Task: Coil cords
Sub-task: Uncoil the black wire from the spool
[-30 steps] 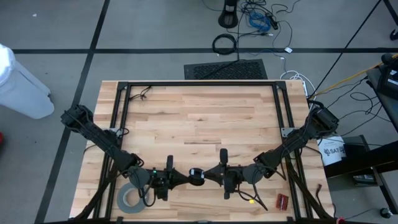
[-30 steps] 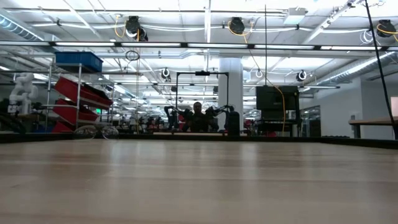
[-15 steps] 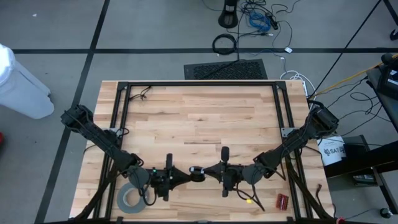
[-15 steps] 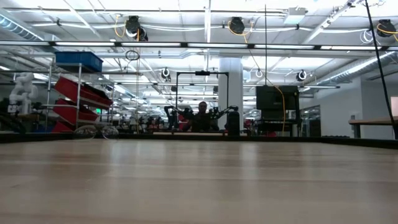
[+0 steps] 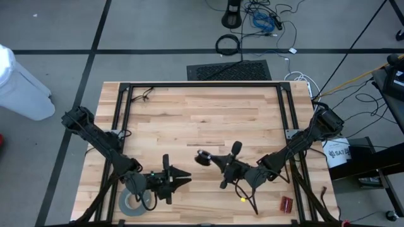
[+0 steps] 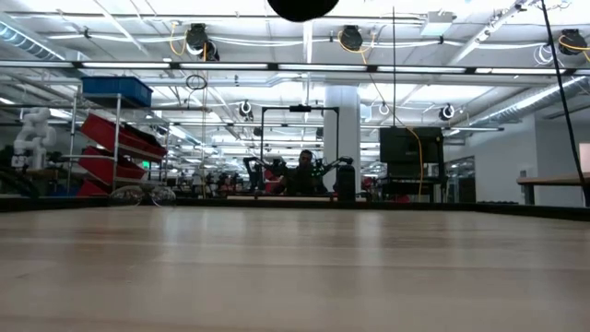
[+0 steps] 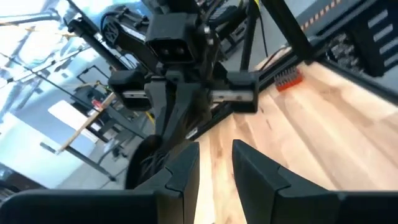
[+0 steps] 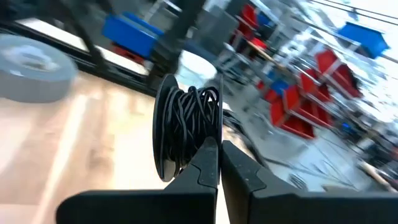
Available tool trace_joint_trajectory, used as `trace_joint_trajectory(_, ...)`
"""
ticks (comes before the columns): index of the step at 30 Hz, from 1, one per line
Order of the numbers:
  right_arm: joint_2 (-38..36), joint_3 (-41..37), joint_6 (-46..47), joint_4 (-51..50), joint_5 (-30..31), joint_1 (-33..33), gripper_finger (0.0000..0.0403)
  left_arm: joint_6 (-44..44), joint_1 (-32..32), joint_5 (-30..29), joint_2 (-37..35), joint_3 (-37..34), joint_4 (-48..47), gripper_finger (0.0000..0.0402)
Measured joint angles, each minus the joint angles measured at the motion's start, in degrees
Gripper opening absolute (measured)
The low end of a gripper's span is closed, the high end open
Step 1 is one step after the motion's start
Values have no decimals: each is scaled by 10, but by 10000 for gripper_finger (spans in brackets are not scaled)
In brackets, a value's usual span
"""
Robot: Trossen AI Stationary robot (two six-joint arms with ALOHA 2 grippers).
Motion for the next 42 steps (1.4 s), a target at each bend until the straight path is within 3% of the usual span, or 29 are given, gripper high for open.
trace_joint_trajectory(6, 0, 0, -11, 0, 17, 0, 0, -2, 9, -26, 0, 5, -1, 102)
trace_joint_trajectory(13, 0, 0, -27, -29, -23, 0, 0, -54, 17, -77, 0, 22, 4, 102)
trace_joint_trajectory(19, 0, 0, -26, -37, -53, 0, 0, -66, 17, -57, -2, 87, -107, 103)
trace_joint_trajectory(21, 0, 0, -28, -37, -60, 0, 0, -93, 25, -23, -2, 112, -174, 103)
trace_joint_trajectory(24, 0, 0, -28, -36, -66, 2, 0, -145, 42, 95, -2, 142, -244, 103)
trace_joint_trajectory(28, -3, 0, -28, -42, -77, 12, 0, -200, 43, 291, -2, 147, -208, 103)
trace_joint_trajectory(30, -6, 0, -29, -43, -80, 19, 0, -208, 24, 349, -2, 147, -166, 103)
trace_joint_trajectory(31, -7, 0, -32, -42, -81, 23, 0, -196, 11, 332, -2, 148, -152, 103)
trace_joint_trajectory(32, -10, 0, -37, -44, -81, 26, 0, -170, -1, 279, -2, 148, -146, 103)
trace_joint_trajectory(35, -17, 0, -41, -43, -86, 31, 0, -62, -21, 9, -2, 159, -166, 103)
trace_joint_trajectory(36, -20, 0, -39, -42, -90, 33, 0, -46, -17, -65, -2, 164, -185, 103)
trace_joint_trajectory(37, -23, 0, -36, -42, -94, 35, 0, -46, -7, -100, -4, 167, -216, 103)
trace_joint_trajectory(39, -26, 0, -32, -43, -96, 40, 0, -105, 21, -74, -10, 165, -299, 103)
trace_joint_trajectory(42, -30, 0, -32, -46, -96, 47, 0, -241, 52, 55, -8, 154, -370, 103)
